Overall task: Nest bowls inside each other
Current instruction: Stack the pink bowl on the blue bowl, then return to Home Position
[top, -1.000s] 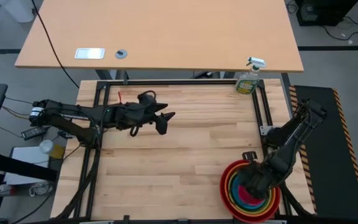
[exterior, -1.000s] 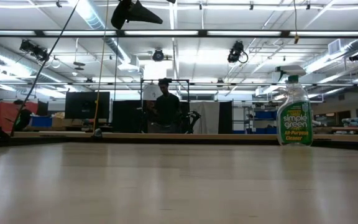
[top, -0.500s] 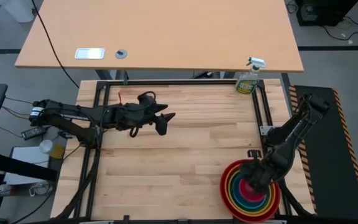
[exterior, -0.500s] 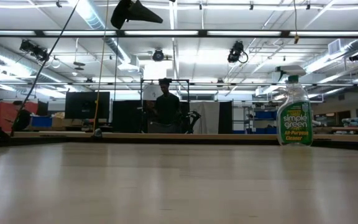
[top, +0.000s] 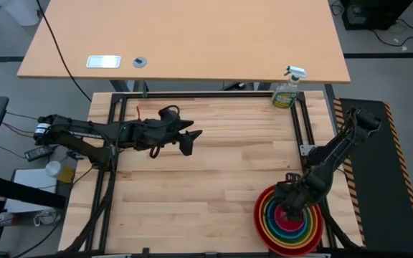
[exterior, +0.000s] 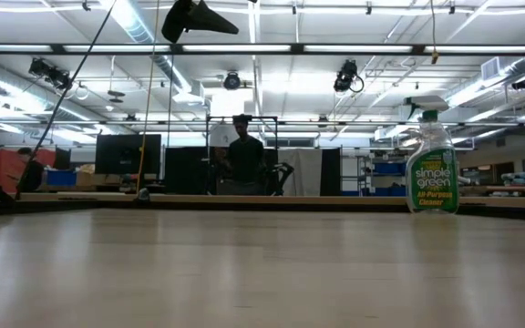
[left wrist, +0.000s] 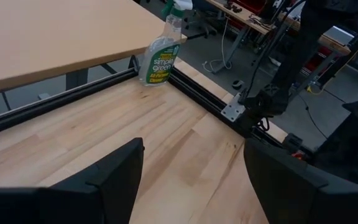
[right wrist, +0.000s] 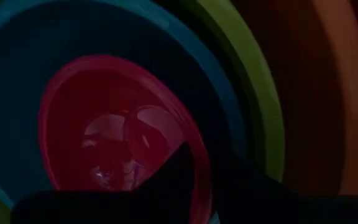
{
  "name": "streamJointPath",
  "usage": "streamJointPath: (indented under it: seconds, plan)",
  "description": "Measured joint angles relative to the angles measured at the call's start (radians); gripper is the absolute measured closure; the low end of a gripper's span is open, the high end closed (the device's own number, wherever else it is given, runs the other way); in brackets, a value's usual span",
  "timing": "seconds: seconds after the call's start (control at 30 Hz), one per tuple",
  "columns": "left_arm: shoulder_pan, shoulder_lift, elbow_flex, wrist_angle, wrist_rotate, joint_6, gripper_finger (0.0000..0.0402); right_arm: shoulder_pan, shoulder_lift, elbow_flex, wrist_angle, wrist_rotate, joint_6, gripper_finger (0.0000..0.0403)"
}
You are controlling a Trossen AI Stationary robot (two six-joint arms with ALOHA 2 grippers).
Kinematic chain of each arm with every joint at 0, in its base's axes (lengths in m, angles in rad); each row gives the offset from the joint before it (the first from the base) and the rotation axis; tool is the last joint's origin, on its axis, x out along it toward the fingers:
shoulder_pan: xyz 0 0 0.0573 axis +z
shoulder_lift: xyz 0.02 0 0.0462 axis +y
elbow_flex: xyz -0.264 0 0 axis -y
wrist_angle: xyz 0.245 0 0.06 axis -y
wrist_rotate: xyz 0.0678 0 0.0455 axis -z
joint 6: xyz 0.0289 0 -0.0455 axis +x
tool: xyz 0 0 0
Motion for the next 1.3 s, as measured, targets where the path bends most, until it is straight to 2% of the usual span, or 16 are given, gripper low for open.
streamJointPath:
  seconds: [0.2, 0.43, 0.57, 0.7, 0.8, 0.87, 0.97, 1.17, 1.3]
  plan:
    - [0.000, 0.000, 0.000, 0.000, 0.000, 0.000, 0.0121, -0.013, -0.002, 0.000, 0.005, -0.046, 0.010, 0.0310]
    - [0.000, 0.000, 0.000, -0.010, 0.000, 0.000, 0.0121, -0.046, -0.031, 0.025, -0.009, -0.118, 0.036, 0.0242]
    - [0.000, -0.002, 0.000, -0.034, 0.000, 0.001, 0.0121, -0.066, -0.067, 0.076, -0.118, -0.119, 0.015, 0.0209]
    - [0.000, -0.003, 0.000, -0.062, 0.000, 0.003, 0.0121, -0.089, -0.116, 0.132, -0.277, -0.084, -0.007, 0.0192]
    - [0.000, -0.003, 0.000, -0.067, 0.002, 0.008, 0.0121, -0.109, -0.160, 0.178, -0.382, -0.027, 0.007, 0.0190]
    - [0.004, -0.003, 0.000, -0.064, 0.044, 0.009, 0.0121, -0.118, -0.196, 0.200, -0.413, 0.042, 0.050, 0.0192]
    - [0.021, -0.003, 0.000, -0.056, 0.107, 0.036, 0.0123, -0.129, -0.270, 0.204, -0.403, 0.172, 0.127, 0.0192]
    - [0.028, -0.063, -0.001, -0.063, 0.120, 0.131, 0.0155, -0.178, -0.483, 0.181, -0.338, 0.364, 0.179, 0.0193]
    - [0.048, -0.141, -0.052, -0.071, 0.121, 0.156, 0.0182, -0.244, -0.631, 0.132, -0.279, 0.494, 0.177, 0.0199]
